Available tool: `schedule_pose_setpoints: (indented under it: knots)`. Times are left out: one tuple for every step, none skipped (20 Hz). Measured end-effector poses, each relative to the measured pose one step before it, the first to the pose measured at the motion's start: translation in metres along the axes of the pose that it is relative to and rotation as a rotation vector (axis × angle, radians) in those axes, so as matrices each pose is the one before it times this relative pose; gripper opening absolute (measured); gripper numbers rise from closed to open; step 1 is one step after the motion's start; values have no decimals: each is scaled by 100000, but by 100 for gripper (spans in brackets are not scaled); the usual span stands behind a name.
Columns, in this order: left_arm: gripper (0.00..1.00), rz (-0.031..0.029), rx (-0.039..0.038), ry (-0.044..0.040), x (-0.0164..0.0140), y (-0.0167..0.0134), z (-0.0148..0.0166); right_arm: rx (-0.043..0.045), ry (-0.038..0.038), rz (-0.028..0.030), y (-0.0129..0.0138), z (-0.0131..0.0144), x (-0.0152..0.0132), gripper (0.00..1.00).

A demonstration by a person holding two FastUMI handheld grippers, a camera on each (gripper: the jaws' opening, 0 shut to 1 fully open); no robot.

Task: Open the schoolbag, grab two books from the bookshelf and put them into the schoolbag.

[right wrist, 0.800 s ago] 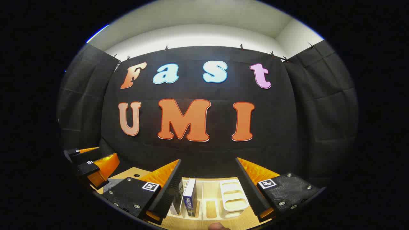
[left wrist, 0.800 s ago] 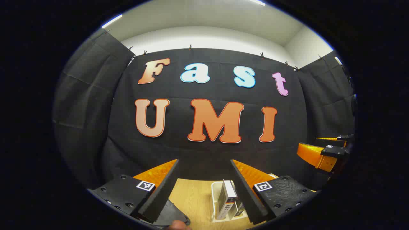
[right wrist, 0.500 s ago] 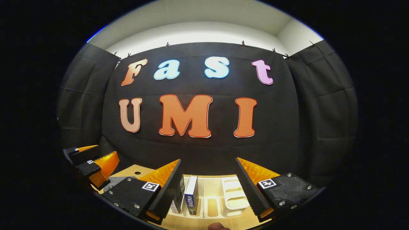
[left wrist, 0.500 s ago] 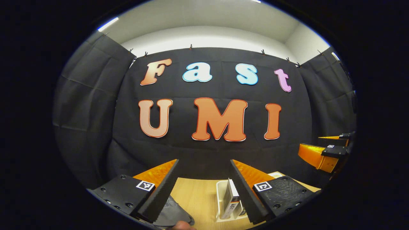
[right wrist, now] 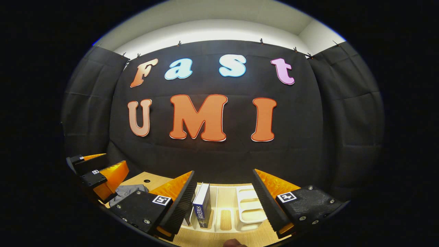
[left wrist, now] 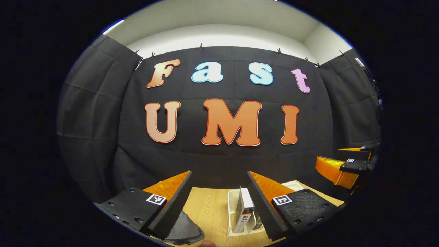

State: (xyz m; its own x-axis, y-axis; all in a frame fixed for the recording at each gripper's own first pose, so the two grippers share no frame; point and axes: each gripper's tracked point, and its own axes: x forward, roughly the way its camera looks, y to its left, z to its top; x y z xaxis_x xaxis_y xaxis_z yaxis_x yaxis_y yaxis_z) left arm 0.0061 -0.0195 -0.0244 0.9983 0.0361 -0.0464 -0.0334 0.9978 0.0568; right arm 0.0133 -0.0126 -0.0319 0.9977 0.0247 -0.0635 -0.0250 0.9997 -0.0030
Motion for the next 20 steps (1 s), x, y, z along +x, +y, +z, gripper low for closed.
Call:
schedule_pose_setpoints:
  knots:
    - [97,433,1254,-476,-18,-40,120,126,104,217,-100,-159,1,96]
    - [97,572,1939,-1100,115,43,149,18,176,-15,-133,-97,-17,96]
    - [97,983,2352,-1045,69,139,244,124,280,210,-46,-205,-54,96]
    - [96,703,2506,-840,13,227,-84,86,99,-287,-250,-94,159,96]
    - [96,-80,2386,-735,-8,-37,73,268,200,-73,-212,-93,103,96]
    - [96,37,2303,-416,242,-27,-339,337,312,-187,-144,-150,117,96]
    - [96,-300,2271,773,-24,35,-601,424,-31,-394,-264,10,194,96]
    - [96,124,2749,1585,223,103,-1043,355,-87,-329,-306,-42,86,96]
    - [96,573,2912,1881,52,230,-1110,141,-332,-575,-284,88,89,96]
    - [97,427,3031,2168,96,288,-1311,-143,-239,-380,-215,-50,168,96]
    - [97,988,3772,1843,98,424,-1124,-565,-283,-750,-352,-8,128,96]
    - [97,579,4374,2065,7,218,-1271,-645,-291,-750,-462,-43,96,96]
    - [97,762,5365,1806,32,188,-1160,-657,-137,-827,-386,-68,52,96]
    - [97,66,5773,2012,42,-111,-1570,-264,70,-528,-295,-123,143,96]
    - [97,-437,6843,2264,86,-256,-1363,-2,290,-488,-280,-147,-4,96]
    - [97,-665,6736,1443,104,-446,-1302,105,438,-329,-168,-294,104,97]
    - [96,-1939,5445,1507,35,-825,-1166,45,307,-262,-281,-69,-48,96]
    - [97,-1238,4507,1174,-44,-627,-1067,-166,-16,-517,-319,-106,38,96]
    - [96,-1177,3787,1465,105,-651,-879,-333,-96,-312,-237,4,50,96]
    - [97,-765,3763,1085,49,-616,-971,-526,-121,-493,-213,-66,58,96]
